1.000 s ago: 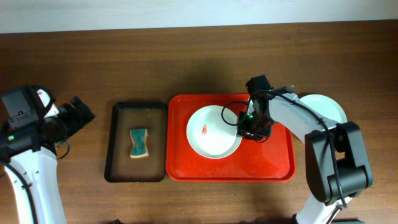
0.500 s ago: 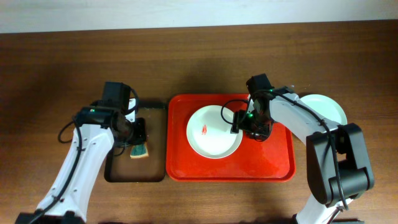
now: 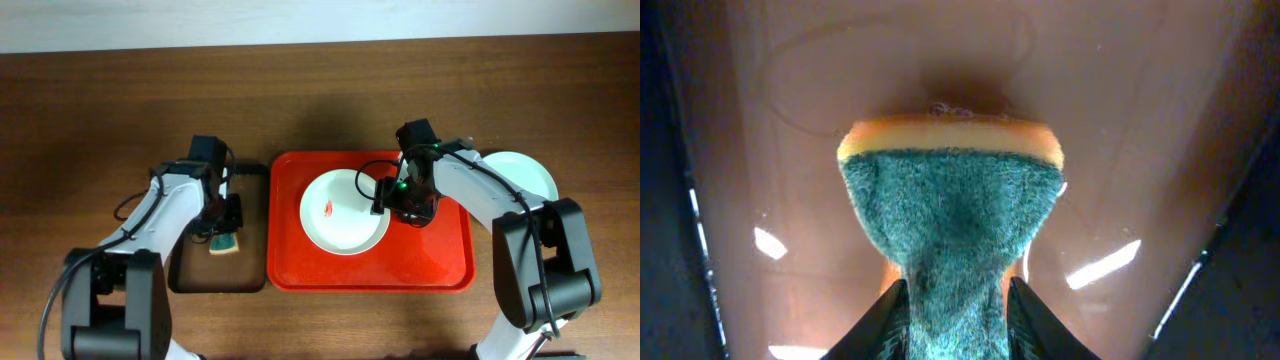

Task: Clean dirty plates on tray and stack at the side
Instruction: 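Lower left gripper and grasp the sponge on the black tray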

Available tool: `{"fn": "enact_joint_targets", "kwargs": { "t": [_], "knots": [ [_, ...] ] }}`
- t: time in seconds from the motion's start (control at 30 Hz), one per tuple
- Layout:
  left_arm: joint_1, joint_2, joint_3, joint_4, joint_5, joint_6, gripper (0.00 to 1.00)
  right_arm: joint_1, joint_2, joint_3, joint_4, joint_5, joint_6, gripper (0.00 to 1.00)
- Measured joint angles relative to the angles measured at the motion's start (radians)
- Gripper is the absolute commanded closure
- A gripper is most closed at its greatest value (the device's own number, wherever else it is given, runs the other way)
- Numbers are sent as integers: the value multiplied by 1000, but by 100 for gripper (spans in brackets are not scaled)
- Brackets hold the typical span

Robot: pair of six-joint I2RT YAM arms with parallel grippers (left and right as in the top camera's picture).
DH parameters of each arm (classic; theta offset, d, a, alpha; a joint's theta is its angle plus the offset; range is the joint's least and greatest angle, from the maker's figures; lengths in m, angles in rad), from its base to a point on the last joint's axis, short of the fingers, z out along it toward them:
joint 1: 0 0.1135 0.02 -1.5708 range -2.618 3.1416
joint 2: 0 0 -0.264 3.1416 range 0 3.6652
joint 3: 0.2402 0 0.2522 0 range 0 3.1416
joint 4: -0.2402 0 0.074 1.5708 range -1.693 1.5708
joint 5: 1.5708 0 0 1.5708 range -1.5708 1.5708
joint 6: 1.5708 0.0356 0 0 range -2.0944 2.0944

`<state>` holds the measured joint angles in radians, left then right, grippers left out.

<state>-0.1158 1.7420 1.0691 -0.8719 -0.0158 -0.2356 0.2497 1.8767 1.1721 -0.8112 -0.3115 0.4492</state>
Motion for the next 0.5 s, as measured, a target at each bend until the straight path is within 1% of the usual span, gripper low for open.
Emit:
{"fn": "enact_joint_targets", "kwargs": {
  "t": [0.03,0.2,0.3,0.37,0.43,0.5],
  "knots": [
    [0,11,0,1,0,0,75,0,0,0,0,0,-1,31],
    [0,16,0,1,-1,0,71,0,0,0,0,0,0,31],
    [10,16,0,1,2,0,72,0,0,0,0,0,0,31],
    [38,16,0,1,45,16,72,0,0,0,0,0,0,31],
    [51,16,0,1,76,34,74,0,0,0,0,0,0,31],
    [51,16,0,1,84,35,78,0,0,0,0,0,0,31]
  ]
}}
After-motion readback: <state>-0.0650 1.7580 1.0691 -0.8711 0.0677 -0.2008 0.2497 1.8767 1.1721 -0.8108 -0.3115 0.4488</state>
